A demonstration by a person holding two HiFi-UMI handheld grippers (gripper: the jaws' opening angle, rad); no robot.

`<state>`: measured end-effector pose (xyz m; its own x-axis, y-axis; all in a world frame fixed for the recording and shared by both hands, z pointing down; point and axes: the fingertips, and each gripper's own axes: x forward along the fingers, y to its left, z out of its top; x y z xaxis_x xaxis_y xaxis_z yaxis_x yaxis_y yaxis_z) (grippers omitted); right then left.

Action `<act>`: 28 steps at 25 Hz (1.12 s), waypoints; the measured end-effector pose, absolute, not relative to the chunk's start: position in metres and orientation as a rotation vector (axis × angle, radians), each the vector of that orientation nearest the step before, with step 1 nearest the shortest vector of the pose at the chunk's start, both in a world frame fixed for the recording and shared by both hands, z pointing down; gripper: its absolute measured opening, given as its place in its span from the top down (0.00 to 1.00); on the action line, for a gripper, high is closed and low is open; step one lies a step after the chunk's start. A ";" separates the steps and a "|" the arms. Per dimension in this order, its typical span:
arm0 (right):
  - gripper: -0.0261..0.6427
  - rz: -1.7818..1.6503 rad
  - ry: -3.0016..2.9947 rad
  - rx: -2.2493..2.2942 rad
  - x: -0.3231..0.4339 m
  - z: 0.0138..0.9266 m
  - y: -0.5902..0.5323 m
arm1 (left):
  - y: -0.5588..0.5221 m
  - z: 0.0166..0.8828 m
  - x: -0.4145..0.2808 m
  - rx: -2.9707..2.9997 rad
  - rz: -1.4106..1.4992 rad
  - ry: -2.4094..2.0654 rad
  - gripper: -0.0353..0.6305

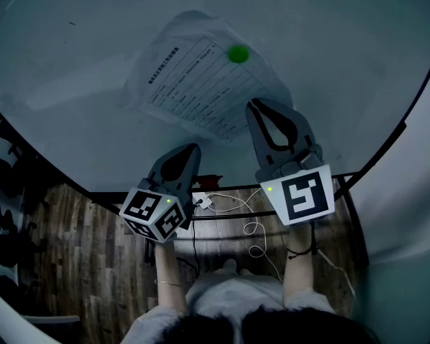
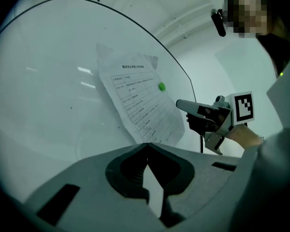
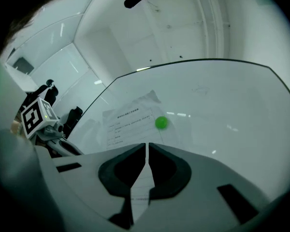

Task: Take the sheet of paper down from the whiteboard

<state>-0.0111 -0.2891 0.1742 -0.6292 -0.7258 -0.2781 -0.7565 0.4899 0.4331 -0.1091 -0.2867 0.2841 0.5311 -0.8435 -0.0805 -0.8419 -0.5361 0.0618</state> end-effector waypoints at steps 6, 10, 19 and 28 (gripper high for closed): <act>0.96 1.042 2.620 -1.377 -0.017 0.143 -0.299 | -0.289 0.286 -0.114 2.712 -0.176 -1.534 0.94; 0.89 1.073 2.594 -1.373 -0.017 0.130 -0.301 | -0.291 0.283 -0.116 2.712 -0.189 -1.545 0.94; 0.83 1.150 2.586 -1.397 -0.022 0.114 -0.306 | -0.291 0.278 -0.122 2.724 -0.196 -1.571 0.94; 0.75 1.219 2.606 -1.460 -0.030 0.106 -0.317 | -0.296 0.276 -0.123 2.731 -0.160 -1.558 0.94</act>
<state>-0.0295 -0.3165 0.1065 -0.5875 -0.7617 -0.2733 -0.6979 0.3060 0.6475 -0.1230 -0.2964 0.2761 0.5051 -0.8582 -0.0912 -0.8588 -0.5103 0.0449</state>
